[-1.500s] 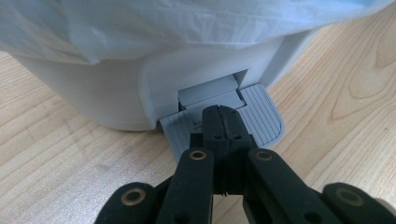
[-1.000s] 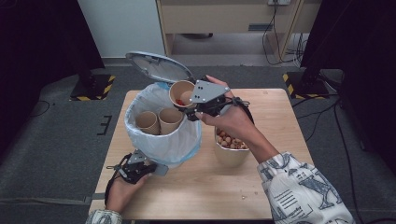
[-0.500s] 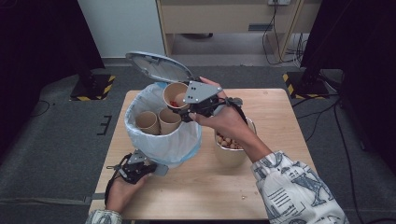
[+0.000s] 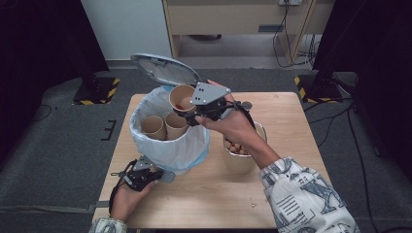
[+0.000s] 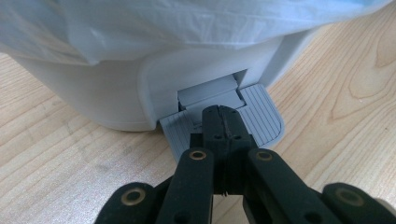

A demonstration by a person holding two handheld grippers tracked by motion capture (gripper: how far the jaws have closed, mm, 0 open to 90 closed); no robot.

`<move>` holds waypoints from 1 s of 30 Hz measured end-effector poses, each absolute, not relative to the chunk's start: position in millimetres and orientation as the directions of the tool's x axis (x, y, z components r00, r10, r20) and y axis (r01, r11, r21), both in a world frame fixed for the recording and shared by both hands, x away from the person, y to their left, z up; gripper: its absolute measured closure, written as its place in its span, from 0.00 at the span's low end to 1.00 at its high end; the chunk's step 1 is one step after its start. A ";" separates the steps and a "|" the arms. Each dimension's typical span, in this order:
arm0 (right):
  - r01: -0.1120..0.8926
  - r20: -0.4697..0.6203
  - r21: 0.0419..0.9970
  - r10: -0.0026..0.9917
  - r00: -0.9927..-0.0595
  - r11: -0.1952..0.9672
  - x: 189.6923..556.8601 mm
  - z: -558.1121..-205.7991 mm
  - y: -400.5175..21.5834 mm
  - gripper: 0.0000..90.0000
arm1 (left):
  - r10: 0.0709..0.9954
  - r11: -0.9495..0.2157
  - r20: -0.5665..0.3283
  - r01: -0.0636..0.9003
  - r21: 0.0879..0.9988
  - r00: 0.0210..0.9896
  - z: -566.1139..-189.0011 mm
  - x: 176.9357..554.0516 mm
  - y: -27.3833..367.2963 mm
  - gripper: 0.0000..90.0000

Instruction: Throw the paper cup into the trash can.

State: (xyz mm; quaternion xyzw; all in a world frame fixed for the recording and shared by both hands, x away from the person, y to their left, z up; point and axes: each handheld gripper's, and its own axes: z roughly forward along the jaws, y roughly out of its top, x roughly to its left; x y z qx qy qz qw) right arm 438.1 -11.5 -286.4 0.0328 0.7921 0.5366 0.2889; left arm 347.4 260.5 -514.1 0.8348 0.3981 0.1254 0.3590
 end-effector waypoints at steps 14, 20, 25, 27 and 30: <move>-0.186 -0.333 0.909 0.383 -0.862 0.372 440.4 -285.8 1.9 0.30 | 0.755 -0.424 -0.077 0.575 0.700 0.651 -514.1 347.3 260.2 1.00; -0.159 -0.300 0.920 0.383 -0.873 0.359 440.6 -287.0 7.1 0.30 | 0.755 -0.424 -0.077 0.575 0.700 0.651 -514.1 347.2 260.0 1.00; -0.142 -0.282 0.924 0.380 -0.881 0.355 440.6 -286.8 11.5 0.30 | 0.755 -0.424 -0.077 0.575 0.700 0.651 -514.1 347.2 260.0 1.00; -0.133 -0.270 0.927 0.375 -0.887 0.352 440.3 -286.7 13.7 0.30 | 0.756 -0.424 -0.077 0.575 0.700 0.650 -514.1 347.1 259.9 1.00; -0.125 -0.261 0.927 0.370 -0.891 0.354 438.0 -286.6 18.3 0.29 | 0.756 -0.424 -0.076 0.575 0.700 0.650 -514.1 347.0 259.8 1.00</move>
